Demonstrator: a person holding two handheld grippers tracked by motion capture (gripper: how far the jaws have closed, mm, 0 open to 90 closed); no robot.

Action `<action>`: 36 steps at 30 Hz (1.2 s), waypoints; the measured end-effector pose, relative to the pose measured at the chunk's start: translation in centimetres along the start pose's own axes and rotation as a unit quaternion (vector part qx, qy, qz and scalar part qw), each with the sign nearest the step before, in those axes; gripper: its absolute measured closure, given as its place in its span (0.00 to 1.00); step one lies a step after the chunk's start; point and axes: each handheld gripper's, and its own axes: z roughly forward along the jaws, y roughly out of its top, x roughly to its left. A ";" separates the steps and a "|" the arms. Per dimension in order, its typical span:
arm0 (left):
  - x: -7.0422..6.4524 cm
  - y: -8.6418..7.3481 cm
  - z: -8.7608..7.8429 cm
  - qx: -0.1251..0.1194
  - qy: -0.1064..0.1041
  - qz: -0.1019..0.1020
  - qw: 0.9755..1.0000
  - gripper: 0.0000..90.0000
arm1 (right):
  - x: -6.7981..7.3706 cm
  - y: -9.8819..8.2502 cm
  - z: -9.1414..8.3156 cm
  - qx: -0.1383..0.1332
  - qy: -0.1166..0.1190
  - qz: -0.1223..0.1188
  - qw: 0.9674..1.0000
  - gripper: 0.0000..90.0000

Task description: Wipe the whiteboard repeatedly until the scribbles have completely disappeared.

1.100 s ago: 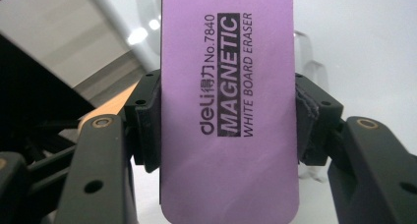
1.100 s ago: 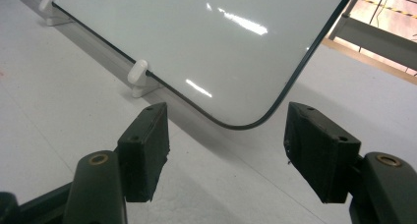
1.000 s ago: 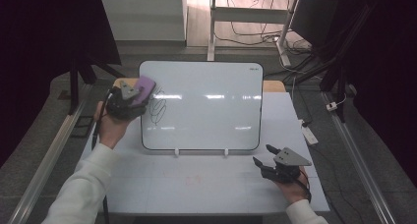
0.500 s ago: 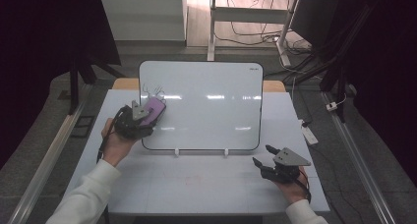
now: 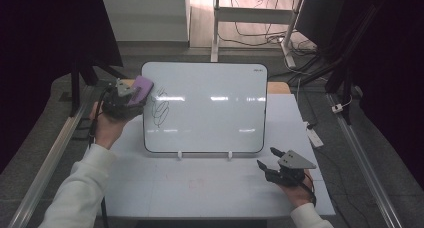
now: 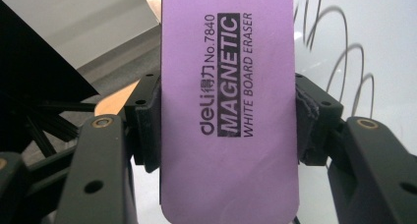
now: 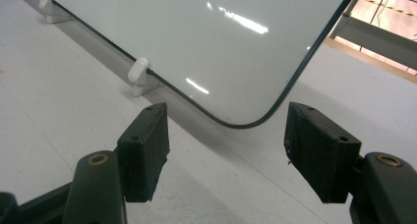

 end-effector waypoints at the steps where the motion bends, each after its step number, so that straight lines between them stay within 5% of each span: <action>1: -0.3 0.2 0.2 0.001 0.000 0.006 1.000 0.45 | 0.0 0.0 0.0 0.000 0.000 0.000 1.000 0.36; 10: -4.0 0.6 1.0 0.021 -0.019 0.068 0.997 0.45 | 0.0 0.0 -0.1 -0.001 0.000 -0.002 1.000 0.36; 13: -2.7 0.9 0.8 0.018 -0.010 0.050 0.999 0.45 | 0.0 0.1 -0.1 -0.002 0.000 -0.002 1.000 0.36; 15: -1.4 1.3 0.6 0.012 -0.009 0.019 1.000 0.45 | 0.0 0.1 -0.1 -0.002 0.000 -0.002 1.000 0.36; 18: -0.3 1.8 0.4 0.013 -0.004 0.009 1.000 0.45 | 0.0 0.1 0.0 -0.002 0.000 -0.002 1.000 0.36; 23: -1.6 0.7 0.3 0.042 -0.006 0.037 0.998 0.45 | 0.0 0.1 -0.1 -0.002 0.000 -0.002 1.000 0.36; 30: -3.2 -4.2 -0.3 0.054 -0.032 0.041 0.997 0.45 | 0.1 0.1 -0.1 -0.004 0.000 -0.002 1.000 0.36; 36: -2.5 -2.7 -0.5 0.040 -0.024 0.034 0.998 0.45 | 0.2 0.2 -0.1 -0.004 0.000 -0.004 1.000 0.36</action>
